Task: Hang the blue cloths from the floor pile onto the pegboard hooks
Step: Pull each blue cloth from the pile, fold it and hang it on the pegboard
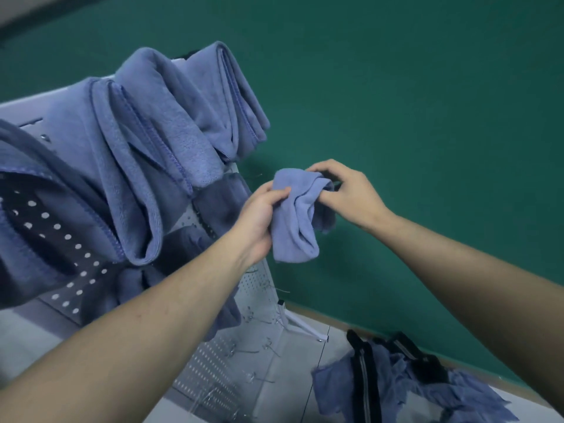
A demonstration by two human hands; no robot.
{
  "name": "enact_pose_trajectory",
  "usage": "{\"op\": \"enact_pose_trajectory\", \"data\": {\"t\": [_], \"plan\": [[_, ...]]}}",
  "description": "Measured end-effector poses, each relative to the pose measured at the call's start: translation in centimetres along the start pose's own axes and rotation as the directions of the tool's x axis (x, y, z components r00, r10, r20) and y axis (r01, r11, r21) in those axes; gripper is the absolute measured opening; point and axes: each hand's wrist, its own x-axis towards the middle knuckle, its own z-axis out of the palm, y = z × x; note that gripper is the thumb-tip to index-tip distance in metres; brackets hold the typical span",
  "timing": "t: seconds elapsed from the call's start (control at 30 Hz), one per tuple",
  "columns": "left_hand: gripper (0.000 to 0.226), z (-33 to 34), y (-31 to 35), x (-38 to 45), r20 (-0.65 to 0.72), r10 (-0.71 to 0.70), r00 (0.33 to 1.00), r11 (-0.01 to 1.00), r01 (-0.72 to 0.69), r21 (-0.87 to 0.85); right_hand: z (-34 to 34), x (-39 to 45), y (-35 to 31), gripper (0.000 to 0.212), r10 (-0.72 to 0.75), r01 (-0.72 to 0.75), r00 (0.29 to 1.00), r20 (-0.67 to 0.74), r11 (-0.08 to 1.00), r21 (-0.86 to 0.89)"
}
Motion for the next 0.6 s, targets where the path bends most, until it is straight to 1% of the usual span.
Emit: {"op": "enact_pose_trajectory", "data": {"t": [0.07,0.1,0.17,0.27,0.37,0.43,0.5,0.53,0.6], "plan": [[0.024,-0.1,0.1,0.9,-0.124,0.05,0.991,0.998,-0.046,0.03,0.7,1.6,-0.1,0.032,-0.023,0.021,1.0,-0.007,0.986,-0.166],[0.024,0.0,0.2,1.4,-0.181,0.084,0.98,0.996,-0.076,0.056,1.1,2.4,-0.3,0.032,-0.015,0.012,1.0,-0.017,0.985,-0.173],[0.023,0.3,0.2,2.1,-0.266,0.175,0.948,0.98,-0.141,0.141,1.8,3.7,-0.5,0.032,0.046,-0.048,0.999,-0.023,0.996,-0.075],[0.019,0.9,0.3,2.9,-0.35,0.242,0.905,0.963,-0.179,0.201,3.1,5.5,-0.6,0.033,0.128,-0.127,0.992,-0.016,0.992,0.025],[0.025,0.7,0.8,4.4,-0.439,0.299,0.847,0.941,-0.184,0.285,4.6,6.6,-0.8,0.03,0.111,-0.111,0.994,-0.003,0.993,0.035],[0.033,0.4,0.9,5.1,-0.463,0.311,0.83,0.934,-0.176,0.311,5.6,7.4,-0.7,0.03,0.12,-0.121,0.993,0.015,0.992,0.039],[0.047,0.1,0.8,5.6,-0.483,0.265,0.834,0.958,-0.17,0.23,6.6,8.1,-0.8,0.029,0.131,-0.133,0.991,0.037,0.99,0.051],[0.047,0.0,0.8,5.9,-0.496,0.262,0.828,0.96,-0.172,0.22,7.0,8.5,-0.8,0.029,0.141,-0.144,0.989,0.042,0.987,0.074],[0.043,-0.2,0.9,6.1,-0.508,0.297,0.808,0.941,-0.159,0.297,7.8,9.0,-0.9,0.028,0.162,-0.167,0.986,0.048,0.978,0.122]]}}
